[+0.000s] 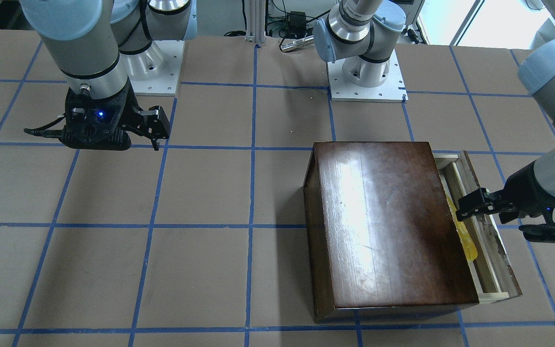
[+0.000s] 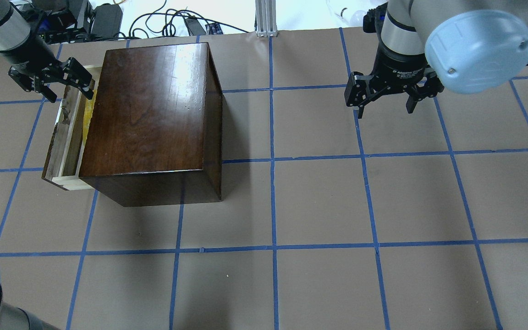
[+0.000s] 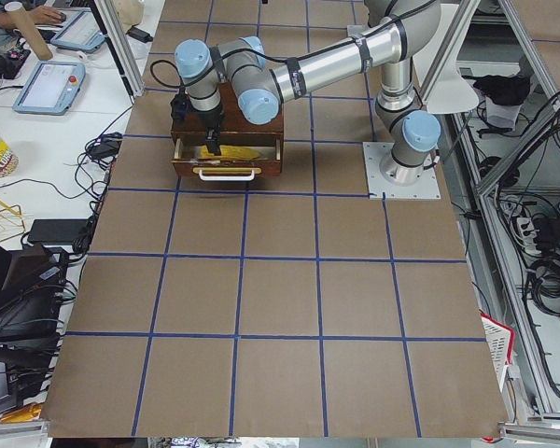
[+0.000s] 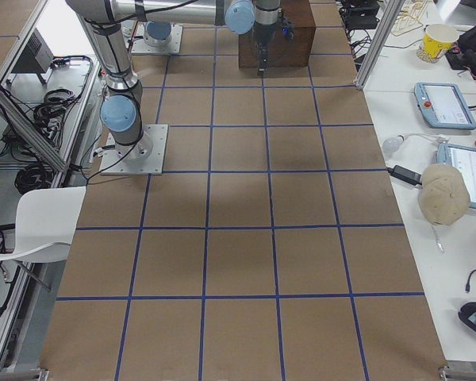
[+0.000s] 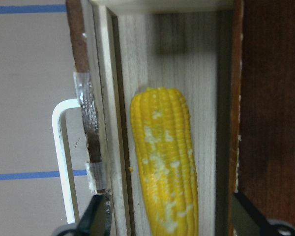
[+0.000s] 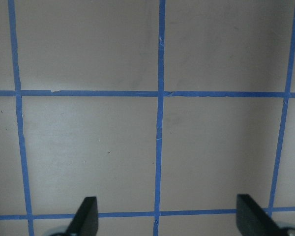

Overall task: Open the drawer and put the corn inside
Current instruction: 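Lower the corn into the drawer and open the left gripper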

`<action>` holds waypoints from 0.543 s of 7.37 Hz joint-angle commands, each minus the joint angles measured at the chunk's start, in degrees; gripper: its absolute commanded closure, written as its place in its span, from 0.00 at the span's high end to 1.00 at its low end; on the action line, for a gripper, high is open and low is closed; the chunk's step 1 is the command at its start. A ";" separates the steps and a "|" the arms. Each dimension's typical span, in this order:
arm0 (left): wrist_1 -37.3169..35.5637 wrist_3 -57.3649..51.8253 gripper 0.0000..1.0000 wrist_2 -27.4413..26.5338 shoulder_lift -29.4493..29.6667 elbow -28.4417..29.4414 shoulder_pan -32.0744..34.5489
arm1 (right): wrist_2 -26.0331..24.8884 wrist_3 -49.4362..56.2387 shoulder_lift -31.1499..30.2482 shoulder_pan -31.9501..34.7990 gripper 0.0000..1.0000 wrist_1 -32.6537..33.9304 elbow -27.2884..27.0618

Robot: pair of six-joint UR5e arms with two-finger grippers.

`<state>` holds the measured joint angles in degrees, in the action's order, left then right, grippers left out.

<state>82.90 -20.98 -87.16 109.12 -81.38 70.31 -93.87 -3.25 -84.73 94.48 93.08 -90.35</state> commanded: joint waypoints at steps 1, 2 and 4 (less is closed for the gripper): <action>0.42 0.06 1.00 -0.11 -1.97 0.26 0.26 | 0.00 0.00 0.00 0.00 1.00 0.00 0.00; 0.77 1.28 1.00 -0.37 -3.38 0.35 2.35 | 0.00 0.00 0.00 0.00 1.00 0.00 0.00; 1.03 9.42 1.00 -1.17 -6.01 0.00 9.72 | 0.00 0.00 0.00 0.00 1.00 0.00 0.00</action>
<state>83.71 -16.58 -87.99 104.78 -81.15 75.80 -93.87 -3.25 -84.73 94.48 93.08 -90.35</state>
